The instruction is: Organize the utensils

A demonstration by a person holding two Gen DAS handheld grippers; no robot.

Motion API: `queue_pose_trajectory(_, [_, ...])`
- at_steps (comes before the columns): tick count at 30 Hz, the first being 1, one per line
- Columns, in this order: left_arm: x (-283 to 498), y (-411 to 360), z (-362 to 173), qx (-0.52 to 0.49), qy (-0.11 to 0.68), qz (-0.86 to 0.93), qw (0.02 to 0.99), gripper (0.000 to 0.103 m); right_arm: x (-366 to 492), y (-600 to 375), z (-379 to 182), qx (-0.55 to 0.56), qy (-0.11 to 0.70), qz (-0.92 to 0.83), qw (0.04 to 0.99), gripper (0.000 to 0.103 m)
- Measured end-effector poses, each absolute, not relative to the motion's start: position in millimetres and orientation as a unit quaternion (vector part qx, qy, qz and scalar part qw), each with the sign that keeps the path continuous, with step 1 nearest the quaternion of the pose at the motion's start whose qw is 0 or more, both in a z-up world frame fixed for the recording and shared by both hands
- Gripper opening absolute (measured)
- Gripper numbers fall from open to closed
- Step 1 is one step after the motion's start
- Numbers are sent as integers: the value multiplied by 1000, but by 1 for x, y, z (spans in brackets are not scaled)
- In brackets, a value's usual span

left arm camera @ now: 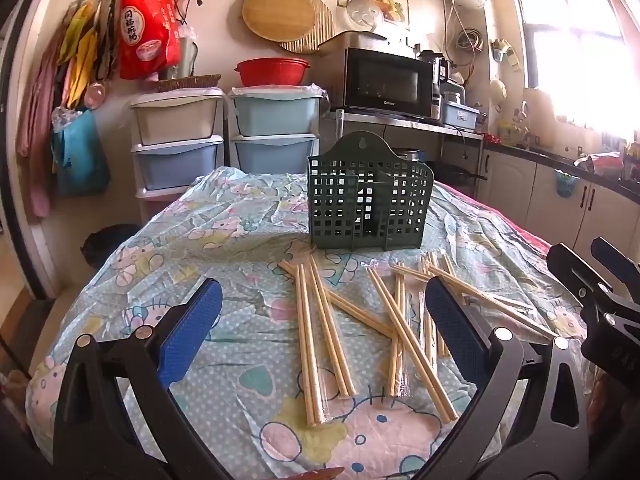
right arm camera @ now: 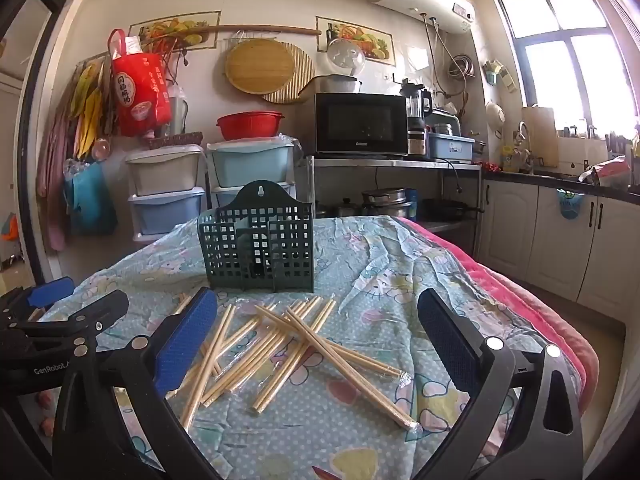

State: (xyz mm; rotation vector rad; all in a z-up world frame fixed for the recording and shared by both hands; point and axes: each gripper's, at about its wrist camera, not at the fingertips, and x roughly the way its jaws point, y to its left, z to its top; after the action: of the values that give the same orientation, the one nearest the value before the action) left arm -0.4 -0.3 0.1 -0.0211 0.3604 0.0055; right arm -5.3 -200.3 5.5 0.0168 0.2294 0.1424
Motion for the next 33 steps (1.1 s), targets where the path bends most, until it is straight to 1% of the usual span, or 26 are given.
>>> queue_pose_trajectory(33, [-1,-4,5,-6,170,7,985,94,-5,-204,7,13,108,72,991,97])
